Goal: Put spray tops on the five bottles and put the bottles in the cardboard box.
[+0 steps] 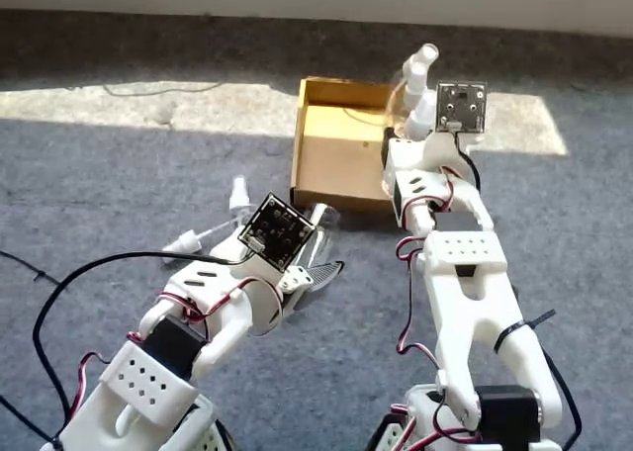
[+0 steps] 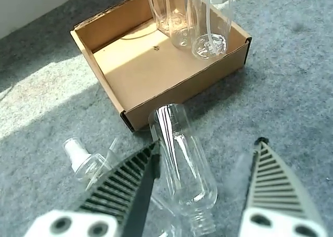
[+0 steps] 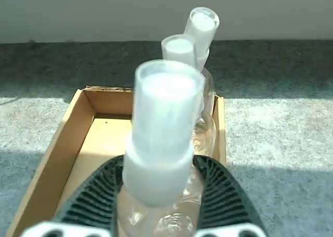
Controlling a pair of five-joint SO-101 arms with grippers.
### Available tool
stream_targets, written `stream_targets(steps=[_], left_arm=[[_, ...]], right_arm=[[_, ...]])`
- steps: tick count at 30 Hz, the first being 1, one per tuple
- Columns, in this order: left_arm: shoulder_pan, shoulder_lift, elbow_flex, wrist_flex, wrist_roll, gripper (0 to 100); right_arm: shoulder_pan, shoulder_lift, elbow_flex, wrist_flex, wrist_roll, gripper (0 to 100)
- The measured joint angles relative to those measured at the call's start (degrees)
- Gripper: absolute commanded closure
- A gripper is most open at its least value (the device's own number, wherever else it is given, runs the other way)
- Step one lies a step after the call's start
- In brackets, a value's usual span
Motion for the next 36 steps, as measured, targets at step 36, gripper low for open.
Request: stream_targets(steps=[36], left_arm=[[0.00,0.00,0.00,0.00,0.00,74]], right_arm=[[1.32,9.58,3.25,-13.36,3.87,98.8]])
